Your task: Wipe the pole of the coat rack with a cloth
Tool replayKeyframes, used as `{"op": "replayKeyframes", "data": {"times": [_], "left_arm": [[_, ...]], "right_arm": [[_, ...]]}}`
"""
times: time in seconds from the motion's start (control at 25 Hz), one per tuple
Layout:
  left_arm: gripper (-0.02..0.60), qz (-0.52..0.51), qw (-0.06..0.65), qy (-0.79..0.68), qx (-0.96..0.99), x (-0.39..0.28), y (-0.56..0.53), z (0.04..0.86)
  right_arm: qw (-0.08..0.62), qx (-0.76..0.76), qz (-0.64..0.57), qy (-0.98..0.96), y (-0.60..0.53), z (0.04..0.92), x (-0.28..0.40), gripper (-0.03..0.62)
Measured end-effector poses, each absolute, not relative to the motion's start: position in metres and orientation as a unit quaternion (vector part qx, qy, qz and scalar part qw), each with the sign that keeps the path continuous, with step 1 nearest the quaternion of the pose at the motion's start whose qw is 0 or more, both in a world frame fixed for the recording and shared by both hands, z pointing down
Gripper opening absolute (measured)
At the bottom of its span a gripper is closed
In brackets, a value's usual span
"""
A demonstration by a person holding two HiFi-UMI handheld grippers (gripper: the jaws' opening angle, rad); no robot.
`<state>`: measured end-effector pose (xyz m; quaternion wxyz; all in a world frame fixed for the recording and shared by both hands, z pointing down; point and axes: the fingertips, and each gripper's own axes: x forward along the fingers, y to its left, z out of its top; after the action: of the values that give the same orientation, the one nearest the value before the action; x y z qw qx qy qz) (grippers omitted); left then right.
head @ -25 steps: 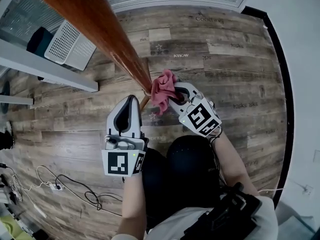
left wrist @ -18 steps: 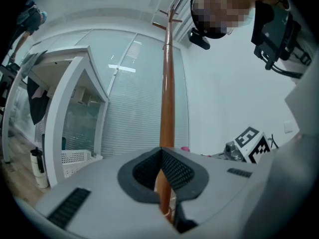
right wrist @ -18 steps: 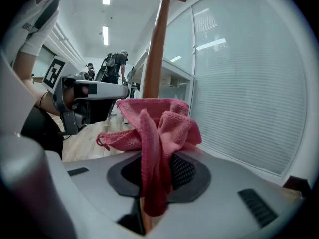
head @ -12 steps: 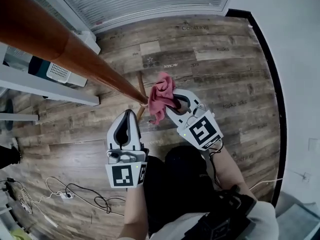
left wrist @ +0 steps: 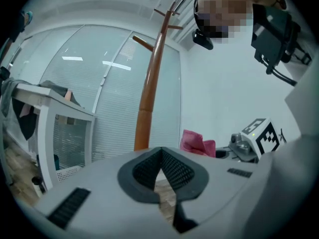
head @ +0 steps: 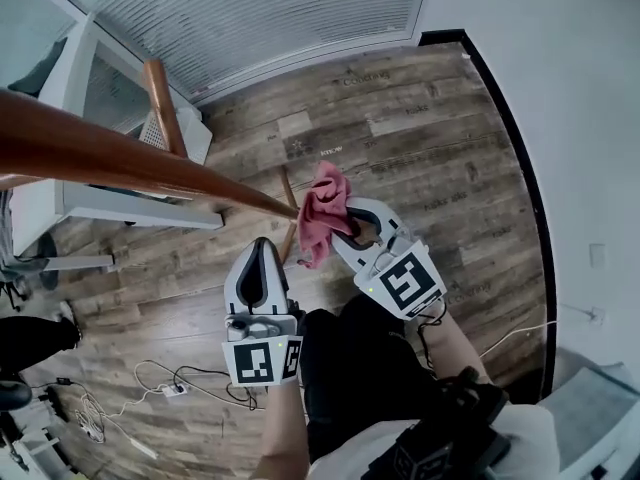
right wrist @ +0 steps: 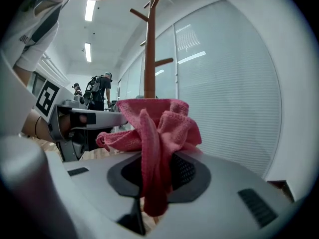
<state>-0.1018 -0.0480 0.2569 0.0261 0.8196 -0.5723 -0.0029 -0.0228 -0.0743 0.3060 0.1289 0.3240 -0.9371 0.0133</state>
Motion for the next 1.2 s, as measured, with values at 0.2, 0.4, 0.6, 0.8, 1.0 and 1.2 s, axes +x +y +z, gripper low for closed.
{"op": "replayKeyframes", "data": {"times": [0.2, 0.4, 0.6, 0.8, 1.0, 1.2], "left_arm": [[0.014, -0.006, 0.021, -0.576, 0.817, -0.087, -0.033, 0.169], [0.014, -0.021, 0.017, -0.579, 0.815, -0.096, -0.028, 0.090], [0.014, -0.016, 0.011, -0.594, 0.804, -0.103, -0.021, 0.025], [0.014, -0.034, 0.010, -0.615, 0.788, -0.125, -0.024, -0.020], [0.014, -0.046, 0.013, -0.623, 0.780, -0.136, -0.030, -0.046], [0.014, -0.033, 0.017, -0.623, 0.781, -0.145, -0.031, -0.037]], "right_arm": [[0.125, 0.328, -0.019, -0.936, -0.060, 0.203, -0.002, 0.095], [0.113, 0.353, -0.025, -0.928, -0.058, 0.115, 0.006, 0.095], [0.104, 0.351, -0.030, -0.930, -0.048, 0.040, 0.007, 0.095], [0.106, 0.342, -0.043, -0.933, -0.045, -0.016, -0.010, 0.095], [0.090, 0.345, -0.052, -0.933, -0.051, -0.053, -0.016, 0.095], [0.072, 0.358, -0.046, -0.930, -0.053, -0.069, -0.014, 0.095]]}}
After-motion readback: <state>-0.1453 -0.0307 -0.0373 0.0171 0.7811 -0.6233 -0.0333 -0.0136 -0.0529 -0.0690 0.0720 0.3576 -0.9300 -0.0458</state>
